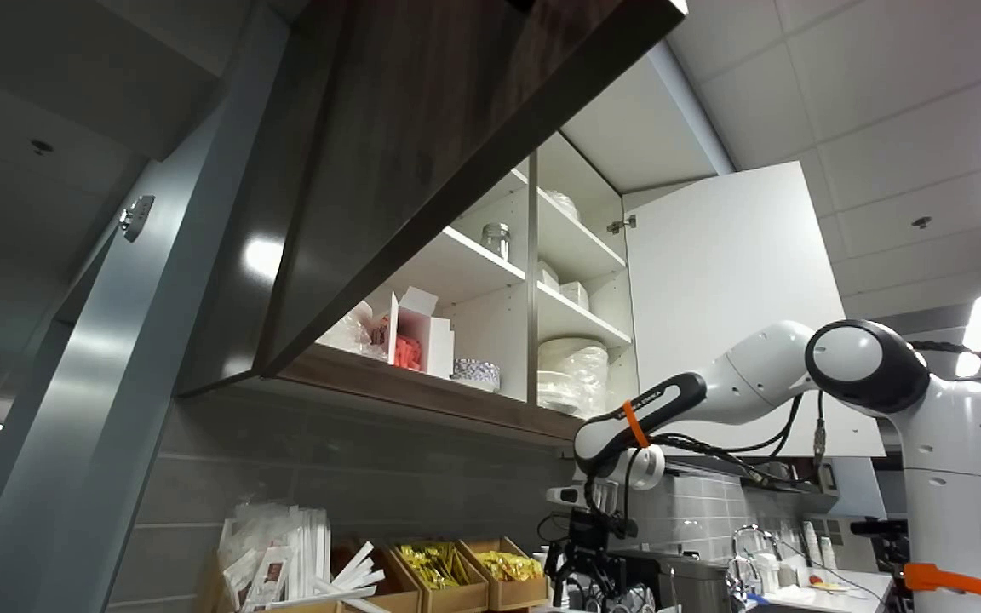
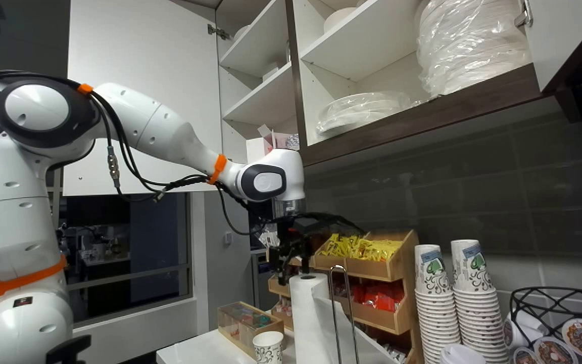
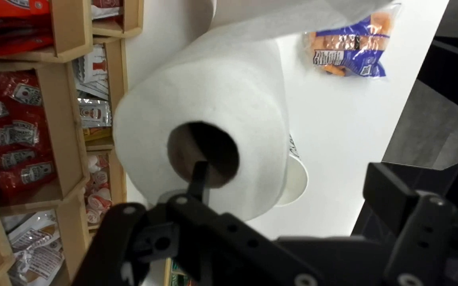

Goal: Turn the paper towel to the left

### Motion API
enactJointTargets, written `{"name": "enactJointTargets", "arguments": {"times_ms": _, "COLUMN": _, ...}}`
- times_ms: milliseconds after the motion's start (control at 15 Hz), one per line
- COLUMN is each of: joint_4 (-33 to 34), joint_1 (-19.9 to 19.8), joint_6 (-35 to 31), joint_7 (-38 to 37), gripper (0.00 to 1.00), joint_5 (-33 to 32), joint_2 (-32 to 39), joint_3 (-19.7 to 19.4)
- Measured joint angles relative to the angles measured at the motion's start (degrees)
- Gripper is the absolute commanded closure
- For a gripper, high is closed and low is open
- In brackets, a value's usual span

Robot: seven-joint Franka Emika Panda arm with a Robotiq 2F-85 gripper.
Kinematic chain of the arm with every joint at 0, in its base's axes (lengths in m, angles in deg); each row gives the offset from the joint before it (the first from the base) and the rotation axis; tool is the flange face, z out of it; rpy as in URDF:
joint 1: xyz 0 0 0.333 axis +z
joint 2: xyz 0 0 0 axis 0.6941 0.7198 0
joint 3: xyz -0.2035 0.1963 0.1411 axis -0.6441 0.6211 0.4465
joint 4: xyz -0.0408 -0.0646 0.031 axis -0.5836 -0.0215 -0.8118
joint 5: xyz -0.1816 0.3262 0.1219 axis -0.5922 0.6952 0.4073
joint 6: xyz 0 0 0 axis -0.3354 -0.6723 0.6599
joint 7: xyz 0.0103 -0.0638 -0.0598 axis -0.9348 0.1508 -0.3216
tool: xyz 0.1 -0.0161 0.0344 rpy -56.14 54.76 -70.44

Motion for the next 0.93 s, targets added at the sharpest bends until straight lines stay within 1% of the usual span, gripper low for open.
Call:
{"name": "enactJointTargets", "arguments": {"times_ms": 200, "joint_4": -0.3, "joint_1": 0.0, "joint_6": -1.2, "joint_7": -5.8, "gripper": 0.00, "joint_5": 0.1, "joint_2": -0.1, "joint_3": 0.6}}
{"name": "enactJointTargets", "arguments": {"times_ms": 600, "joint_4": -2.4, "joint_1": 0.0, "joint_6": -7.2, "joint_7": -17.3, "gripper": 0.00, "joint_5": -0.2, "joint_2": -0.1, "joint_3": 2.0}}
{"name": "enactJointTargets", "arguments": {"times_ms": 933, "joint_4": -3.1, "joint_1": 0.0, "joint_6": -8.1, "joint_7": -25.6, "gripper": 0.00, "joint_5": -2.9, "joint_2": -0.5, "joint_3": 2.6}}
